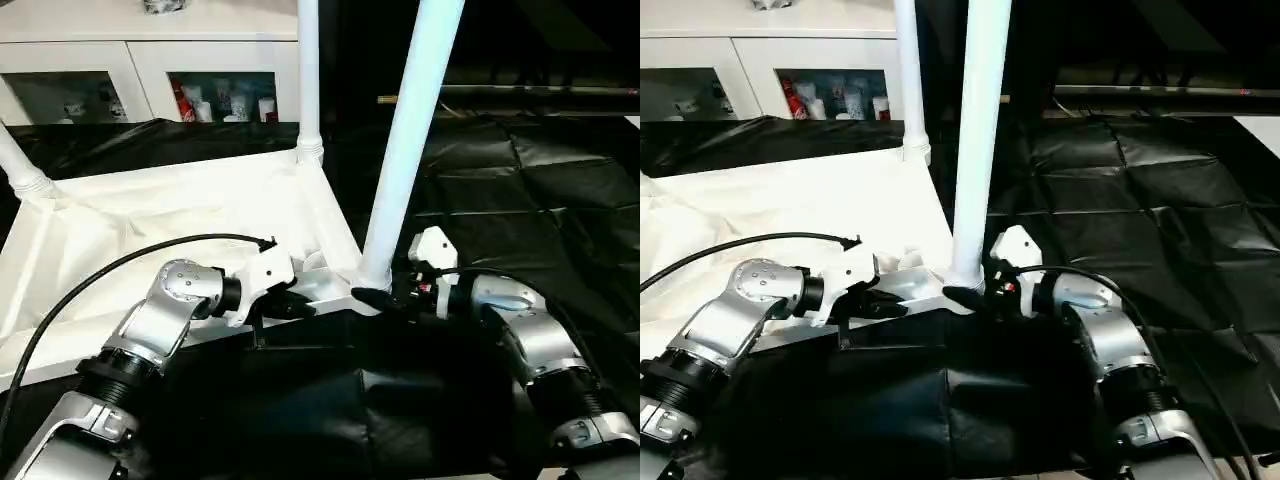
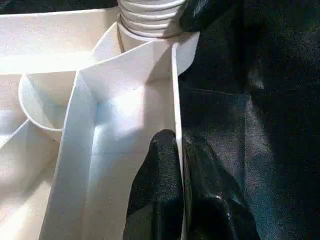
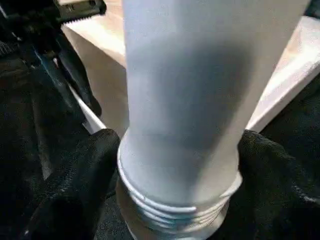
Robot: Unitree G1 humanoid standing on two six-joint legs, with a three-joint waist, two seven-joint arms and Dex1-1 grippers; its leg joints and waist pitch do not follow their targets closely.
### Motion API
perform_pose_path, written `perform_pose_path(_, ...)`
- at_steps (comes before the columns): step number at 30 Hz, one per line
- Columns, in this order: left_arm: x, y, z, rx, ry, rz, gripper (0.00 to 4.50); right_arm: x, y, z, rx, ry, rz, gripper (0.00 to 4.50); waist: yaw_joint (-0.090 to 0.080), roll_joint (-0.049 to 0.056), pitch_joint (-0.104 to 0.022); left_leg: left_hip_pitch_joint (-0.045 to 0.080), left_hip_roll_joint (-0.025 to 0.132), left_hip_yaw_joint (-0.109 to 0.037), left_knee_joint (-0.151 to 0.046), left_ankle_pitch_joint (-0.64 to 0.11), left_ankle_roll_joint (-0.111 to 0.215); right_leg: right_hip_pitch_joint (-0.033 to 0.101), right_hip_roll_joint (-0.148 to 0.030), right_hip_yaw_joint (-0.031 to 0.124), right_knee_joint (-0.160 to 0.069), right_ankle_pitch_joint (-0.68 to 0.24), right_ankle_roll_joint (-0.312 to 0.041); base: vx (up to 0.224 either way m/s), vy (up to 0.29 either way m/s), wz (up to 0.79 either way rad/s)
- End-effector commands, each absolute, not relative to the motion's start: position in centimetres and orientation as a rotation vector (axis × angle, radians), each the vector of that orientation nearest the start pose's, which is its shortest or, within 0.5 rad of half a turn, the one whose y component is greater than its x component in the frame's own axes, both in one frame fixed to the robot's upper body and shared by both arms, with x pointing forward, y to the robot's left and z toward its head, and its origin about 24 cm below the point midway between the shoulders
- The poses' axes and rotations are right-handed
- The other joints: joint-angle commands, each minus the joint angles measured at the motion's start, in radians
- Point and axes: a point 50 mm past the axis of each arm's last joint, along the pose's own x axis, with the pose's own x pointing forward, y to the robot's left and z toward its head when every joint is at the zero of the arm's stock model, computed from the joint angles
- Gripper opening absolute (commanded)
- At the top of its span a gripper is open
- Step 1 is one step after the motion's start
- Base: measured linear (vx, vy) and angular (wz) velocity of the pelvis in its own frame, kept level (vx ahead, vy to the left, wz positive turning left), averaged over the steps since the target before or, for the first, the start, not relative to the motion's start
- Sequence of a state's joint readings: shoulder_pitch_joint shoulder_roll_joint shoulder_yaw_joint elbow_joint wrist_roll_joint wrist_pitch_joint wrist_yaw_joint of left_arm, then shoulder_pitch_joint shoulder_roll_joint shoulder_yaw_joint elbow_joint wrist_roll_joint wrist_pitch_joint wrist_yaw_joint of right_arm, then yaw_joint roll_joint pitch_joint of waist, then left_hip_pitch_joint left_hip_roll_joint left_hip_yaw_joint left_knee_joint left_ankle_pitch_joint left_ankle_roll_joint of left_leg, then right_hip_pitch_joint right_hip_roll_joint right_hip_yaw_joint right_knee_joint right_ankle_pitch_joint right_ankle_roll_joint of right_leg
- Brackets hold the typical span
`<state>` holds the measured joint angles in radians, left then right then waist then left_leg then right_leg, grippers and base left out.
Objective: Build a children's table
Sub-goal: Rotate leg to tighten
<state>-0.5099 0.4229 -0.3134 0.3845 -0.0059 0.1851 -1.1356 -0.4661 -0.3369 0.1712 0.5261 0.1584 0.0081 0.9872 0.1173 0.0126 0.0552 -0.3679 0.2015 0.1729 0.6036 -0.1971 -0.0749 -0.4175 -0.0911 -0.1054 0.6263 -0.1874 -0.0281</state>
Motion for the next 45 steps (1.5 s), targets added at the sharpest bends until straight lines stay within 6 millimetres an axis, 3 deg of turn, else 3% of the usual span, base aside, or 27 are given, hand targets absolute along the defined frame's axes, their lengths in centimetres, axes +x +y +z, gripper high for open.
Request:
perform_pose_path(1, 30.4, 12.1, 7.2, 0.444, 0.317, -1.356, 0.00, 31.4, -14.1, 5.4, -0.203, 0.198, 1.094, 3.76, 0.000, -0.007, -0.075, 0.002, 0.028, -0.004, -0.063, -0.087, 0.070, 0.073, -0.060, 0.059, -0.062, -0.074, -0.230, 0.000, 0.000, 0.00)
perform_pose_path(6, 30.4, 12.3, 7.2, 0.446, 0.320, -1.353, 0.00, 31.4, -14.2, 5.4, -0.194, 0.198, 1.098, 3.76, 0.000, -0.007, -0.077, 0.002, 0.028, -0.004, -0.062, -0.081, 0.072, 0.073, -0.060, 0.059, -0.060, -0.069, -0.228, 0.000, 0.000, 0.00)
perform_pose_path(7, 30.4, 12.3, 7.1, 0.446, 0.321, -1.352, 0.00, 31.4, -14.2, 5.4, -0.190, 0.197, 1.097, 3.49, 0.000, -0.007, -0.077, 0.002, 0.028, -0.004, -0.062, -0.081, 0.072, 0.073, -0.060, 0.059, -0.060, -0.069, -0.228, 0.000, 0.000, 0.00)
perform_pose_path(10, 30.3, 12.4, 7.1, 0.444, 0.323, -1.353, 0.00, 31.5, -14.2, 5.4, -0.182, 0.192, 1.091, 3.49, 0.001, -0.006, -0.077, 0.002, 0.028, -0.004, -0.062, -0.080, 0.073, 0.072, -0.060, 0.059, -0.061, -0.070, -0.230, 0.000, 0.000, 0.00)
perform_pose_path(18, 30.3, 12.5, 7.1, 0.444, 0.329, -1.356, 0.00, 31.5, -14.2, 5.4, -0.173, 0.186, 1.092, 2.85, 0.001, -0.006, -0.077, 0.002, 0.028, -0.005, -0.062, -0.086, 0.070, 0.073, -0.060, 0.059, -0.060, -0.074, -0.229, 0.000, 0.000, 0.00)
perform_pose_path(26, 30.3, 12.6, 7.0, 0.434, 0.334, -1.349, 0.00, 31.4, -14.4, 4.8, -0.142, 0.202, 1.049, 2.77, 0.000, -0.003, -0.077, 0.003, 0.028, -0.005, -0.062, -0.092, 0.068, 0.072, -0.060, 0.059, -0.060, -0.069, -0.233, 0.000, 0.000, 0.00)
perform_pose_path(29, 31.0, 12.4, 6.6, 0.421, 0.360, -1.249, 0.00, 32.3, -14.9, 3.4, -0.116, 0.251, 0.823, 2.77, -0.004, -0.001, -0.076, 0.001, 0.027, -0.006, -0.063, -0.102, 0.056, 0.073, -0.061, 0.059, -0.061, -0.090, -0.230, 0.000, 0.000, 0.00)
perform_pose_path(33, 32.1, 11.5, 6.3, 0.382, 0.362, -1.123, 0.00, 33.1, -14.9, 2.2, -0.056, 0.284, 0.594, 2.77, -0.014, 0.000, -0.067, 0.009, 0.027, -0.005, -0.071, -0.151, 0.015, 0.066, -0.061, 0.061, -0.080, -0.218, -0.195, 0.000, 0.000, 0.00)
perform_pose_path(36, 33.7, 8.6, 6.1, 0.309, 0.375, -0.936, 0.00, 34.3, -14.0, 0.8, 0.001, 0.367, 0.255, 2.77, -0.021, 0.001, -0.066, 0.014, 0.023, -0.007, -0.074, -0.180, -0.020, 0.065, -0.063, 0.061, -0.087, -0.278, -0.179, 0.000, 0.000, 0.00)
perform_pose_path(38, 33.9, 7.9, 6.1, 0.295, 0.380, -0.900, 0.00, 34.5, -13.7, 0.7, 0.000, 0.383, 0.214, 2.77, -0.026, 0.000, -0.063, 0.015, 0.020, -0.007, -0.075, -0.201, -0.024, 0.064, -0.060, 0.059, -0.093, -0.313, -0.166, 0.000, 0.000, 0.00)
perform_pose_path(39, 34.2, 6.8, 6.1, 0.294, 0.381, -0.864, 0.00, 34.9, -13.1, 0.7, -0.003, 0.398, 0.155, 2.77, -0.023, -0.007, -0.066, 0.016, 0.019, -0.007, -0.074, -0.206, -0.012, 0.068, -0.064, 0.060, -0.095, -0.319, -0.155, 0.000, 0.000, 0.00)
perform_pose_path(41, 34.2, 6.1, 6.0, 0.315, 0.380, -0.849, 0.00, 35.1, -12.7, 0.8, -0.018, 0.399, 0.138, 2.77, -0.025, -0.008, -0.066, 0.016, 0.016, -0.008, -0.076, -0.206, -0.003, 0.067, -0.061, 0.057, -0.098, -0.325, -0.142, 0.000, 0.000, 0.00)
perform_pose_path(42, 34.2, 5.4, 5.8, 0.350, 0.382, -0.836, 0.00, 35.3, -12.2, 1.0, -0.032, 0.396, 0.125, 2.77, -0.023, -0.014, -0.068, 0.014, 0.016, -0.007, -0.074, -0.192, 0.003, 0.068, -0.062, 0.060, -0.097, -0.307, -0.140, 0.000, 0.000, 0.00)
perform_pose_path(45, 34.1, 4.9, 5.6, 0.381, 0.376, -0.829, 0.00, 35.5, -11.5, 1.2, -0.005, 0.379, 0.139, 2.77, -0.021, -0.012, -0.070, 0.007, 0.016, -0.007, -0.073, -0.162, 0.022, 0.072, -0.064, 0.059, -0.091, -0.268, -0.144, 0.000, 0.000, 0.00)
